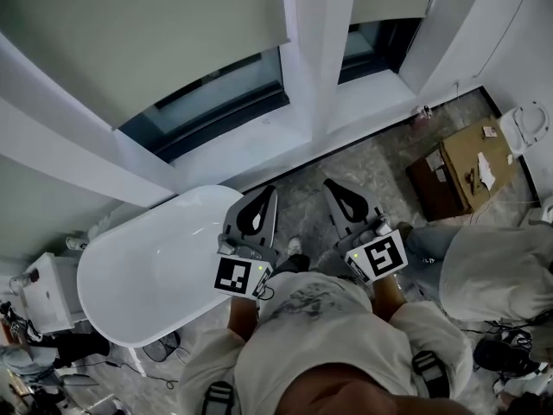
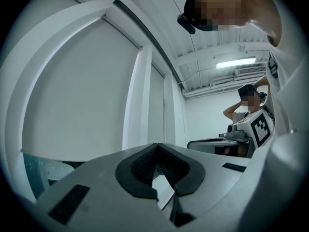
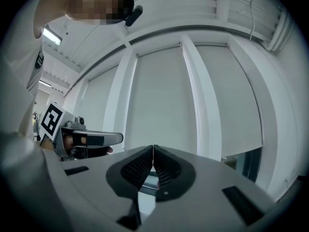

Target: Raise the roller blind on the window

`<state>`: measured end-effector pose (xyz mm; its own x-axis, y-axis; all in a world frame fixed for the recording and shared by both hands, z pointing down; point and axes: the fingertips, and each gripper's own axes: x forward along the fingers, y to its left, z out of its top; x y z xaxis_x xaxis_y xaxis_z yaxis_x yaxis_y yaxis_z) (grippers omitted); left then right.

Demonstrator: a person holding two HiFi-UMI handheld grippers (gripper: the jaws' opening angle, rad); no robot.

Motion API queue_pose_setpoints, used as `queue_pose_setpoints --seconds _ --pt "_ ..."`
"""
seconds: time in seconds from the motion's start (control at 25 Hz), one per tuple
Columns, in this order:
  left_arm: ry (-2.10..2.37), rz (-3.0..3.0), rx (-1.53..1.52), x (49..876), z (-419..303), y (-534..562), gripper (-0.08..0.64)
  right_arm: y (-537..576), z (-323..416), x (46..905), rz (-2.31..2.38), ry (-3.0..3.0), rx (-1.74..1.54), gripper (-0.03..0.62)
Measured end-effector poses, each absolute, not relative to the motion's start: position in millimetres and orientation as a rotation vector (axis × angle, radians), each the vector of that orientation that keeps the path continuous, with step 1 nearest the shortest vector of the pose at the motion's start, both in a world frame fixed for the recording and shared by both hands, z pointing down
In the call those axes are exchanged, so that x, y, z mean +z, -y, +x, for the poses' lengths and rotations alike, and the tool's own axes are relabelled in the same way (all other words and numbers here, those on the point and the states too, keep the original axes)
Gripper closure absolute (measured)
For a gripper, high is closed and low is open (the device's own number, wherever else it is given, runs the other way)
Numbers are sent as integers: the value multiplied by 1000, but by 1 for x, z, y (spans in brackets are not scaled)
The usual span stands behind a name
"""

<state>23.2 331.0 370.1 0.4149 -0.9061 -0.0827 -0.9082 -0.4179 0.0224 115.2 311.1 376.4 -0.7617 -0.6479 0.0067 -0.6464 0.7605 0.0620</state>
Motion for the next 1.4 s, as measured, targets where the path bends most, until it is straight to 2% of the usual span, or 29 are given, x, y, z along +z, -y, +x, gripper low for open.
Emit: queue_pose_setpoints --seconds 0.56,1.4 --pt "-1623 -2654 111 373 -15 -235 554 -224 83 374 1167 2870 -78 532" --pt "-1646 -2659 66 376 10 -99 554 -85 104 378 1146 2893 -30 531"
